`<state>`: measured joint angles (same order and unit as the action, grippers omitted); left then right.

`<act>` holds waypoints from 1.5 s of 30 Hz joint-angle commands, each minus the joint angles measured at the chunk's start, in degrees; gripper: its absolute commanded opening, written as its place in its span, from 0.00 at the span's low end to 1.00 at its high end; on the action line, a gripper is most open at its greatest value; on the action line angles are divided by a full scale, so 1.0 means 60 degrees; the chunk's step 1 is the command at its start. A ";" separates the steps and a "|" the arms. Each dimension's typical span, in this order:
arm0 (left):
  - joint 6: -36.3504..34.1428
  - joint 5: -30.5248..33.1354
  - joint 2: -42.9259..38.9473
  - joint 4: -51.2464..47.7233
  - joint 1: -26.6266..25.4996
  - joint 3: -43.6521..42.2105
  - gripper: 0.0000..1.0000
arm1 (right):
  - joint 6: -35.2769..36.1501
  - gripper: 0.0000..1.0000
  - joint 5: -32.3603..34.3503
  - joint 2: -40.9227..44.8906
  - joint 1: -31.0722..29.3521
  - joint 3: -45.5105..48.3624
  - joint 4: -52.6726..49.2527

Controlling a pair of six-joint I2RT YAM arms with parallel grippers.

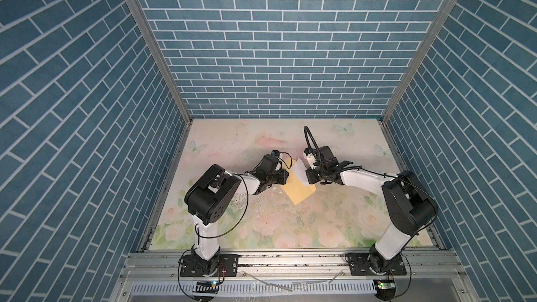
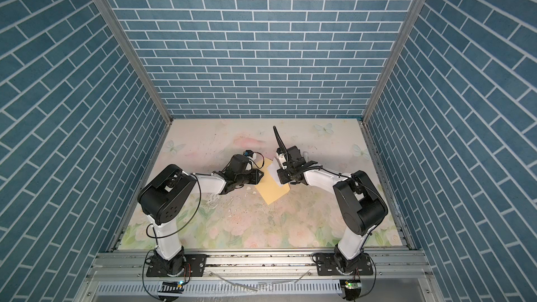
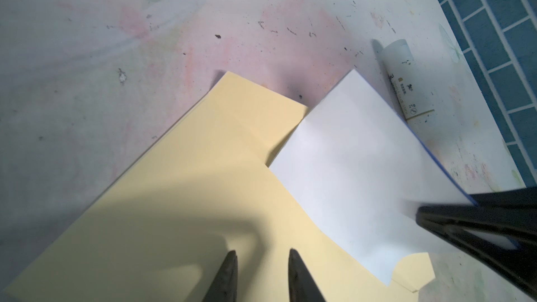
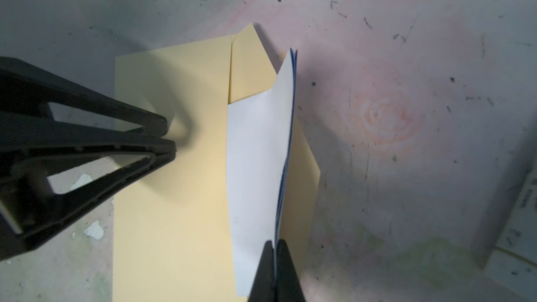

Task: Place the letter into the envelope and seal it

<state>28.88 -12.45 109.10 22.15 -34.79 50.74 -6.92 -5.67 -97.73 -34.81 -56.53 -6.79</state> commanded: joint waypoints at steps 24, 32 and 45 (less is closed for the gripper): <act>-0.0093 -0.0157 -0.1964 -0.1171 0.0552 -0.1060 0.56 | -0.0202 0.00 -0.1023 -0.0423 0.0410 0.0258 0.1455; -0.0015 -0.0030 -0.2260 -0.1405 0.0561 -0.1528 0.57 | -0.0361 0.00 -0.1160 -0.0603 0.0469 0.0239 0.1686; 0.0342 -0.0344 -0.1175 -0.0764 0.0553 -0.1201 0.39 | -0.1279 0.00 -0.0530 -0.0080 0.0485 0.1053 0.3531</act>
<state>30.70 -14.28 100.14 17.69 -31.57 42.74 -11.99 -10.74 -99.39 -32.08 -52.10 9.91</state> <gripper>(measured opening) 0.402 0.047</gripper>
